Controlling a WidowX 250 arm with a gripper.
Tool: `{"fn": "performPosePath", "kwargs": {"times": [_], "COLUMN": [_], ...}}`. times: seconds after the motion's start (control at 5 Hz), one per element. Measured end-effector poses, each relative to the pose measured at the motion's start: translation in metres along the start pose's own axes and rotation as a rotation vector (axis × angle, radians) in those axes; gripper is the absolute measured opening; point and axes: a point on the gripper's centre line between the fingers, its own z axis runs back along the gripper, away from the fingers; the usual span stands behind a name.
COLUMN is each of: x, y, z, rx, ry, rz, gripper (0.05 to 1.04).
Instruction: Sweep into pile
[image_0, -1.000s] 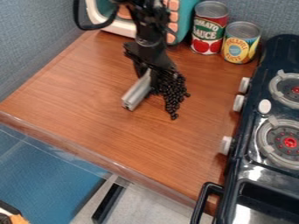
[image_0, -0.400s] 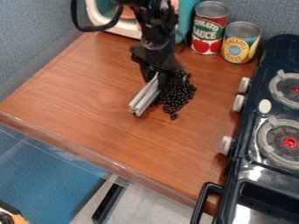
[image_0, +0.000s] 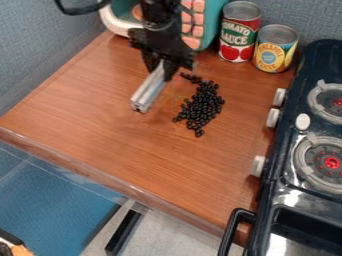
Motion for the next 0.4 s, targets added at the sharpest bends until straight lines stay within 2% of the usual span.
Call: {"fn": "performPosePath", "kwargs": {"times": [0.2,0.4], "x": [0.006,0.008], "y": [0.024,0.039], "z": [-0.013,-0.039], "rx": [0.046,0.056], "ry": [0.053,0.131], "rz": [0.010,0.002], "gripper": [0.364,0.364]}}
